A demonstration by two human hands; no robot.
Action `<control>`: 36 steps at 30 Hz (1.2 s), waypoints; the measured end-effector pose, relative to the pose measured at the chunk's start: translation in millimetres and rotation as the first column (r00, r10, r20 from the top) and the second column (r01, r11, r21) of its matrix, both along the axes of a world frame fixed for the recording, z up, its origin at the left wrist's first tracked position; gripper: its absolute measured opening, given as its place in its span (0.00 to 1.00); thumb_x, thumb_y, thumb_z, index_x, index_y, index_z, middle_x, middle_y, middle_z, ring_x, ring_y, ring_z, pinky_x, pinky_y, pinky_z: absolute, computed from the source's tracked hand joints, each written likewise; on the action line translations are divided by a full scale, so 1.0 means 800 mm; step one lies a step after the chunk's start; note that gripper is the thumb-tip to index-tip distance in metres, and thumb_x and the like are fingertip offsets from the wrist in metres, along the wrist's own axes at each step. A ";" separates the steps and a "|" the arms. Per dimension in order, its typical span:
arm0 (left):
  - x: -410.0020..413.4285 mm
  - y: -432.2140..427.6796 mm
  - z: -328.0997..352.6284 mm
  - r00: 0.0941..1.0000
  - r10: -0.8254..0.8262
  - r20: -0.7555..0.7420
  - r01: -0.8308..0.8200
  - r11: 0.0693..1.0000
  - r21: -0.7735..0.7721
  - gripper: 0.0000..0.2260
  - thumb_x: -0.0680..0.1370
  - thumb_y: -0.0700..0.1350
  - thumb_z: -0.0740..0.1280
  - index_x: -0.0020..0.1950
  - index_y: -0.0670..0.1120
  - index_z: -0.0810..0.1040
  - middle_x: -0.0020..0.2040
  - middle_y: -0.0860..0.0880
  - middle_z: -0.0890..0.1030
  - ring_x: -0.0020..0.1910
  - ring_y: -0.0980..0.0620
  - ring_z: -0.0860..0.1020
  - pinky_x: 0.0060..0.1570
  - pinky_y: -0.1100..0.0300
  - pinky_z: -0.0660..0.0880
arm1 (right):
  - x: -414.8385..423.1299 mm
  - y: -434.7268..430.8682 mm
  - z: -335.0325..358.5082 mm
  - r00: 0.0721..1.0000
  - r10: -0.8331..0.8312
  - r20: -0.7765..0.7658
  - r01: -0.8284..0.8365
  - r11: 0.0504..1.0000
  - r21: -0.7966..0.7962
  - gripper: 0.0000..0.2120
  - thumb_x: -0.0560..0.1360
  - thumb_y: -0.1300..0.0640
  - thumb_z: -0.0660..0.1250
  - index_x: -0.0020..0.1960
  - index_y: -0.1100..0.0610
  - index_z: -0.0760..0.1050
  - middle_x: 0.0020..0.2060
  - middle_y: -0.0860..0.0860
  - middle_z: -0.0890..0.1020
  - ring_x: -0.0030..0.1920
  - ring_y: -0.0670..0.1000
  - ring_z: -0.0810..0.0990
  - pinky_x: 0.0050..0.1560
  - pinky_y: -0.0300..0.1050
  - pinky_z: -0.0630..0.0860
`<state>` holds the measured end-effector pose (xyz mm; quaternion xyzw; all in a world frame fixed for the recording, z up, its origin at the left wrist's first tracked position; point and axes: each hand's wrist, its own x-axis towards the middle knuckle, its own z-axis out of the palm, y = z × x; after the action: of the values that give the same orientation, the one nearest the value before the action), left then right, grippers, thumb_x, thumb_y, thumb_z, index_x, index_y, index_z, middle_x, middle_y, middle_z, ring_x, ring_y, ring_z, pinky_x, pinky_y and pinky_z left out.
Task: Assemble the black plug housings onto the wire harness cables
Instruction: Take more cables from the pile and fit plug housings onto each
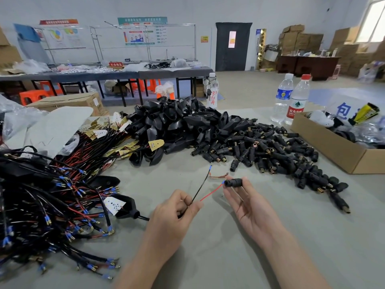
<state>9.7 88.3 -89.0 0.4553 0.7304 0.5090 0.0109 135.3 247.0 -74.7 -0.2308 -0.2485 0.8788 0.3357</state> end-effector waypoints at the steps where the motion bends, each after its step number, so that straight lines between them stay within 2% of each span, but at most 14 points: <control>1: 0.000 0.000 0.000 1.000 -0.005 0.004 0.005 1.000 0.002 0.12 0.75 0.60 0.67 0.42 0.54 0.69 0.24 0.54 0.63 0.25 0.55 0.59 0.28 0.64 0.55 | 0.000 0.000 0.000 1.000 -0.001 0.004 0.001 1.000 0.000 0.16 0.83 0.55 0.61 0.51 0.68 0.79 0.50 0.58 0.86 0.44 0.54 0.87 0.38 0.41 0.83; 5: -0.001 0.000 -0.002 0.999 -0.030 -0.014 0.030 1.000 -0.001 0.10 0.76 0.59 0.66 0.44 0.54 0.71 0.24 0.53 0.62 0.25 0.54 0.59 0.27 0.64 0.54 | 0.000 0.000 0.001 1.000 -0.006 -0.002 0.006 1.000 -0.006 0.16 0.83 0.56 0.61 0.52 0.68 0.78 0.50 0.58 0.86 0.43 0.54 0.87 0.37 0.41 0.83; 10: -0.002 0.000 -0.006 1.000 -0.019 -0.020 0.019 0.999 0.046 0.15 0.74 0.65 0.63 0.46 0.54 0.77 0.26 0.53 0.62 0.26 0.54 0.59 0.28 0.61 0.56 | 0.001 -0.001 0.001 1.000 -0.006 0.008 0.006 1.000 0.016 0.15 0.83 0.55 0.61 0.51 0.68 0.78 0.50 0.57 0.86 0.45 0.54 0.87 0.38 0.41 0.83; 16: -0.001 -0.001 -0.007 1.000 -0.011 0.007 0.010 0.996 0.091 0.14 0.76 0.65 0.63 0.48 0.56 0.79 0.27 0.53 0.67 0.27 0.50 0.64 0.28 0.55 0.64 | 0.001 0.002 -0.001 1.000 -0.012 -0.003 0.012 1.000 -0.021 0.16 0.82 0.54 0.61 0.55 0.68 0.78 0.52 0.57 0.86 0.44 0.54 0.87 0.37 0.41 0.83; 20: 0.005 -0.002 -0.003 1.000 0.014 0.020 -0.017 0.990 0.138 0.16 0.75 0.68 0.62 0.48 0.59 0.80 0.29 0.48 0.71 0.28 0.46 0.68 0.28 0.49 0.67 | 0.001 0.002 -0.002 1.000 -0.010 -0.012 0.009 1.000 -0.020 0.16 0.82 0.55 0.61 0.54 0.68 0.78 0.52 0.57 0.86 0.43 0.54 0.87 0.37 0.41 0.83; 28: 0.009 -0.001 0.000 1.000 0.003 0.002 -0.003 0.993 0.118 0.12 0.77 0.64 0.62 0.47 0.58 0.79 0.27 0.53 0.70 0.27 0.49 0.68 0.27 0.54 0.66 | 0.000 0.005 -0.004 1.000 -0.007 -0.003 0.007 1.000 -0.015 0.16 0.82 0.54 0.62 0.53 0.68 0.79 0.53 0.57 0.86 0.44 0.54 0.87 0.39 0.42 0.83; 32: 0.008 -0.001 0.000 1.000 0.002 0.022 -0.005 0.990 0.144 0.15 0.77 0.67 0.61 0.47 0.58 0.79 0.26 0.52 0.70 0.26 0.50 0.68 0.27 0.55 0.66 | 0.001 0.005 -0.004 1.000 -0.002 0.005 0.002 1.000 -0.002 0.16 0.82 0.54 0.62 0.53 0.67 0.79 0.52 0.57 0.86 0.43 0.54 0.87 0.38 0.42 0.83; 36: 0.006 -0.001 -0.001 0.999 0.000 0.046 -0.007 0.988 0.156 0.18 0.76 0.70 0.60 0.47 0.58 0.80 0.26 0.52 0.69 0.26 0.50 0.68 0.26 0.55 0.66 | 0.001 0.003 -0.005 0.999 -0.012 0.047 0.008 0.997 0.075 0.14 0.82 0.54 0.62 0.52 0.65 0.79 0.52 0.57 0.86 0.43 0.54 0.87 0.39 0.42 0.82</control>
<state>14.2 87.8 -90.1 0.4415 0.6886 0.5751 -0.0089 136.0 249.3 -78.9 -0.2402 -0.2880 0.8615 0.3424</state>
